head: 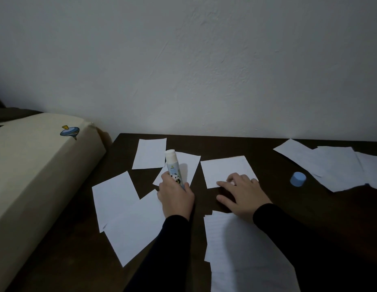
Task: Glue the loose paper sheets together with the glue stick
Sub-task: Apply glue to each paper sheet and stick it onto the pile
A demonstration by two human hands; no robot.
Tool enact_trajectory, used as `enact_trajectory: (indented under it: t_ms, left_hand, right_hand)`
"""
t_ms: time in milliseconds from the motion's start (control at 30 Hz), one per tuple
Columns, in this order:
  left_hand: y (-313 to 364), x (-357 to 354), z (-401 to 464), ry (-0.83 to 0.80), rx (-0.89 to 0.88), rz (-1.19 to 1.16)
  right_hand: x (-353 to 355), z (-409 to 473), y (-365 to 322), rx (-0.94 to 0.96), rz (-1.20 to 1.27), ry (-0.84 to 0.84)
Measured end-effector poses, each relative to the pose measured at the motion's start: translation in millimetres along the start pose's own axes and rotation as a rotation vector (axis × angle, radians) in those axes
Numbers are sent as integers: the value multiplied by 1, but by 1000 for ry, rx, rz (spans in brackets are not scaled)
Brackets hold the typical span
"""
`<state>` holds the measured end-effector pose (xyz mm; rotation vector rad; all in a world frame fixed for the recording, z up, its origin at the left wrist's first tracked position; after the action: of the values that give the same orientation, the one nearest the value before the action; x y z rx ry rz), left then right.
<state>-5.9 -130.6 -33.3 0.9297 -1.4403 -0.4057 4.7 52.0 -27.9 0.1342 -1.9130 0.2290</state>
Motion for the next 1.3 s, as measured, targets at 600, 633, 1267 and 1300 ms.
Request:
enact_trajectory:
  t_ms: [600, 633, 1267, 1300]
  left_hand:
    - [11, -5, -23, 105, -419, 211]
    - [11, -6, -24, 100, -451, 228]
    - [71, -37, -54, -524, -176, -688]
    - [72, -43, -58, -536, -124, -747]
  right_hand:
    - [-20, -56, 83, -188, 220, 30]
    - [-23, -58, 84, -173, 248, 39]
    - [-28, -66, 86, -115, 449, 150]
    - [-28, -66, 87, -113, 452, 154]
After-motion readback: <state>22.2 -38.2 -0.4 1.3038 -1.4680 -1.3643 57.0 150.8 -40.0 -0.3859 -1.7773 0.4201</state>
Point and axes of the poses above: each hand's wrist, its own z-axis towards the middle knuckle, its own x-axis out of the back of the hand, y = z × x, the point moved 3 cm from there along z, towards the middle knuckle, and after that the axes turned 15 degrees about -y, right-handed, at the moved point
